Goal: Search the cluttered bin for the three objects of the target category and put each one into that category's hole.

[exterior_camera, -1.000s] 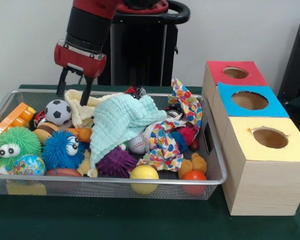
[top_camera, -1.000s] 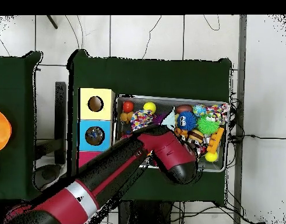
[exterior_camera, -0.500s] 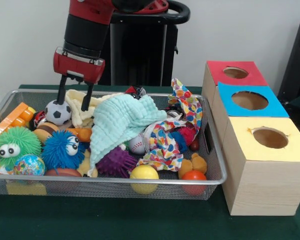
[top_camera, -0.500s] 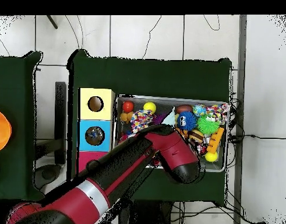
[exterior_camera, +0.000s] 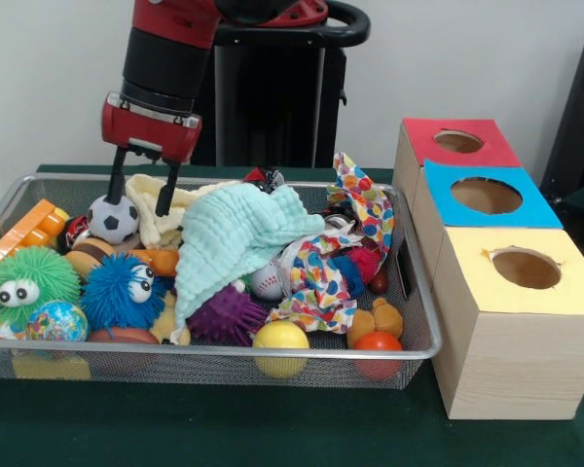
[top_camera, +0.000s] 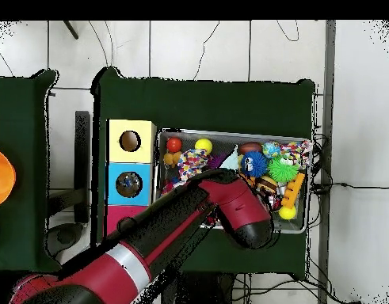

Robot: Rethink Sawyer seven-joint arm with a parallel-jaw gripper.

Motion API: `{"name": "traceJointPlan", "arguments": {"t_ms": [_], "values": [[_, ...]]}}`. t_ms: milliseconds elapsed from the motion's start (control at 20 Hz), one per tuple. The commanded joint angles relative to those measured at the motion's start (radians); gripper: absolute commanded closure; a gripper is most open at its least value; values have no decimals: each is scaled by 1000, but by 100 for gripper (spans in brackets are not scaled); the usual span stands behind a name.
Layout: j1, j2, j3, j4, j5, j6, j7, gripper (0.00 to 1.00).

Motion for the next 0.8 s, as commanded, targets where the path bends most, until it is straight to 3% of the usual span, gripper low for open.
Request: {"name": "traceJointPlan", "arguments": {"t_ms": [50, 150, 500, 800], "values": [[-61, -27, 219, -93, 63, 68, -329, 0], [-77, -46, 239, -87, 68, 73, -386, 0], [-99, -82, 265, -70, 48, 36, -409, 0], [-97, -62, 256, -76, 60, 105, -426, 0]]}}
